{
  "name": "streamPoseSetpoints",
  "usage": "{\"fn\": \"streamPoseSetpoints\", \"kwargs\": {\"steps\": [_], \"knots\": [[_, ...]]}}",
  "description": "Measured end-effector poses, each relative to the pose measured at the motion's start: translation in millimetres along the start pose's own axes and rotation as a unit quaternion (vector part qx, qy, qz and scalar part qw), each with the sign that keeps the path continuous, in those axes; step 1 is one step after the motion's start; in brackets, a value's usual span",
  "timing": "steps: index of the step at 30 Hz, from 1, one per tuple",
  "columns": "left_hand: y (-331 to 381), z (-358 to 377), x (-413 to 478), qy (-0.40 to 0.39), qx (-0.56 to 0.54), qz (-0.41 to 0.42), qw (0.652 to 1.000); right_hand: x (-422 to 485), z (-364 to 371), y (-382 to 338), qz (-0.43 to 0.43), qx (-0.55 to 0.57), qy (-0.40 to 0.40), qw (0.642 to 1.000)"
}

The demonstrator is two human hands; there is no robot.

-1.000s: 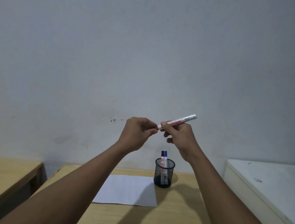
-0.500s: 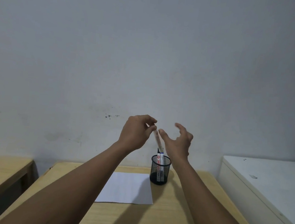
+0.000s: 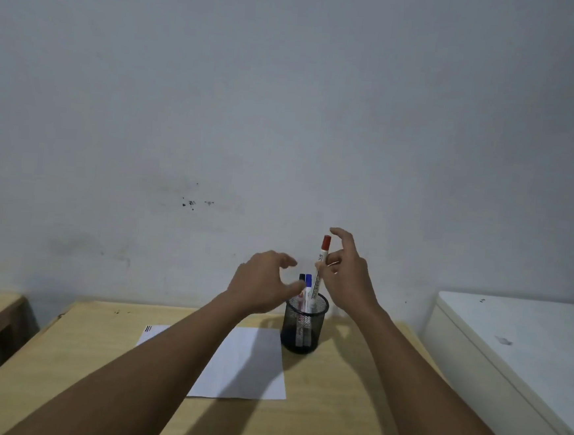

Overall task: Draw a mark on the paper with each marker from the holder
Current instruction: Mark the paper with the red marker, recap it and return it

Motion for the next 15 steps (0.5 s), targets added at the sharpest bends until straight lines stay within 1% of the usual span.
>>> {"fn": "streamPoseSetpoints", "kwargs": {"steps": [2, 4, 9, 13, 15], "knots": [[-19, 29, -1, -0.060, 0.101, -0.011, 0.993, 2, 10, 16, -0.001, -0.023, -0.018, 1.000], [-30, 49, 1, -0.087, 0.150, -0.012, 0.985, 5, 20, 31, 0.006, -0.044, -0.034, 0.998], [-33, 69, 11, -0.064, 0.159, 0.002, 0.985, 6, 41, 57, 0.042, -0.071, -0.083, 0.993], [-33, 70, 15, -0.027, 0.167, 0.007, 0.986, 2, 52, 73, 0.052, -0.106, -0.111, 0.987], [-34, 72, 18, -0.022, 0.169, 0.003, 0.985, 0, 53, 76, 0.053, -0.115, -0.115, 0.985]]}}
Point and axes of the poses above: each hand's wrist, its own x-axis towards the middle knuckle, its own z-axis out of the palm, y = z × x, the point moved 9 cm from there along x, towards the middle knuckle, and after that the axes turned 11 degrees about -z, right-handed, at the moved point
